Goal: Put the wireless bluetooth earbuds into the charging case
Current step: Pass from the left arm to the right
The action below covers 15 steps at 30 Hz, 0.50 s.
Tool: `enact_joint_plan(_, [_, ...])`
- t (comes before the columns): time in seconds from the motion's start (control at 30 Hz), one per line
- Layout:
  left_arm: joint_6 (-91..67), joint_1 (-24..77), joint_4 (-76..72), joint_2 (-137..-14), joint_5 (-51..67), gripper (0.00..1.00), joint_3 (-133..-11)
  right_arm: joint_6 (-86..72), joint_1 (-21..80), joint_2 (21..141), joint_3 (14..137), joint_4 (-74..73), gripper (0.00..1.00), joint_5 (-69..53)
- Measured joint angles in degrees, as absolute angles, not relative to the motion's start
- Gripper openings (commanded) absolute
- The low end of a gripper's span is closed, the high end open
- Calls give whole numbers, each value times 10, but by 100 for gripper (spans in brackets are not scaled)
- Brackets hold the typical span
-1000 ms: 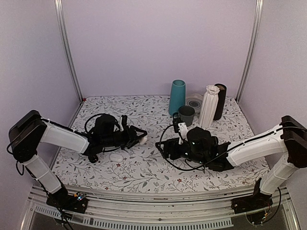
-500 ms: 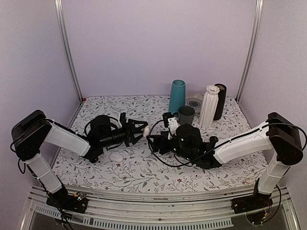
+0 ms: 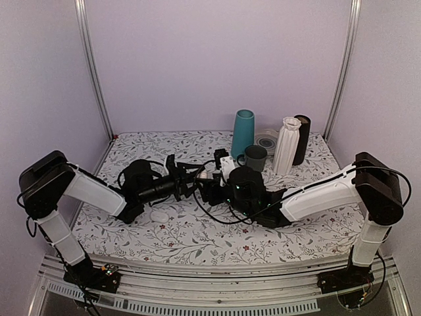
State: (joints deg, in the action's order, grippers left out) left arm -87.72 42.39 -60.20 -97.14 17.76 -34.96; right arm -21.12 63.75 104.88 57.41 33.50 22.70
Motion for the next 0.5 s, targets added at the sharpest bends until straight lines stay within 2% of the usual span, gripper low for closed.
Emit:
enact_joint_plan(0.1, [-881, 424, -606, -971, 175, 18, -349, -204, 638, 1052, 582, 335, 42, 233])
enact_joint_plan(0.27, [-886, 424, -615, -972, 173, 21, -346, -191, 645, 1052, 590, 334, 24, 236])
enact_joint_plan(0.4, [-892, 423, -620, -974, 164, 29, -342, -182, 645, 1052, 591, 329, 11, 240])
enact_joint_plan(0.5, [-894, 423, -624, -977, 165, 35, -340, -182, 645, 1052, 591, 324, 7, 239])
